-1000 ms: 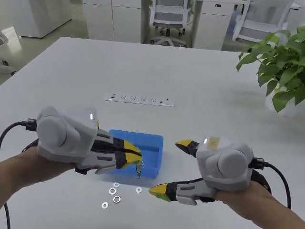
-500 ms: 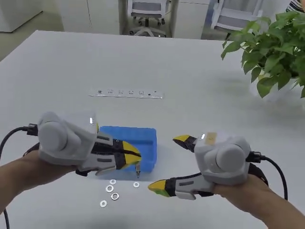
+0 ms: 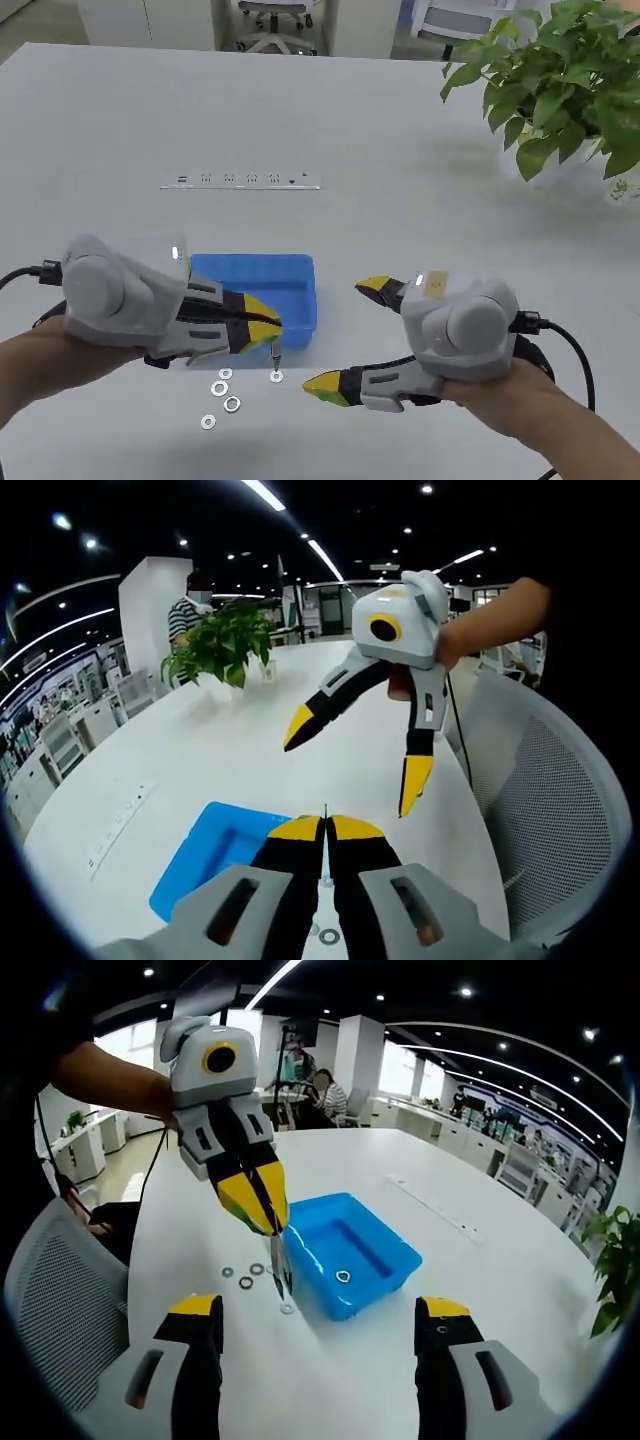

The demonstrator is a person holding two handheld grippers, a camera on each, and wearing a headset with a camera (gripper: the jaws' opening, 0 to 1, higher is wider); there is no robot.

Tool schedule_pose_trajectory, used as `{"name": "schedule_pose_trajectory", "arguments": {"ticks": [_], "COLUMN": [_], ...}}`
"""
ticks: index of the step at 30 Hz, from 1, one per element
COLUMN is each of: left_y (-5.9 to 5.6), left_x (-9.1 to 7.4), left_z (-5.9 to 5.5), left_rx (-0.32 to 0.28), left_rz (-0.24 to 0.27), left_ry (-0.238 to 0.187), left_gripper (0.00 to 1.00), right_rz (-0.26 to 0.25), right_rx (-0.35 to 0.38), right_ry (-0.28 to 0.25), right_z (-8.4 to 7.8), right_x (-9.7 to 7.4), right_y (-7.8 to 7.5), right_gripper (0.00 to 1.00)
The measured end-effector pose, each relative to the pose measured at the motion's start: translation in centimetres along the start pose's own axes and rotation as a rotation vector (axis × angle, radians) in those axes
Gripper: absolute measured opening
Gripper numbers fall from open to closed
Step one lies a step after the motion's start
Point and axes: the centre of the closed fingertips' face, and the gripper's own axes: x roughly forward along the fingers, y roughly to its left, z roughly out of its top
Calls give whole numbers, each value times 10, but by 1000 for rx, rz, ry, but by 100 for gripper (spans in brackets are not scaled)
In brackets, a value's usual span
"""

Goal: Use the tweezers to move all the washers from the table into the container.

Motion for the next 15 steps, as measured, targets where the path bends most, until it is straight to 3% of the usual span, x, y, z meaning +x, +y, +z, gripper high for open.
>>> {"name": "schedule_pose_trajectory", "arguments": {"ticks": [15], "left_y": [-2], "left_x": [6], "left_z": [-14], "left_rx": [-14], "left_rz": [-30], "left_ry": [-4], "left_gripper": [5], "right_rz": [-6], "right_rx": [26], "right_ry": [18], "right_z": [-8], "right_x": [3], "right_y": [3], "right_gripper": [79]}}
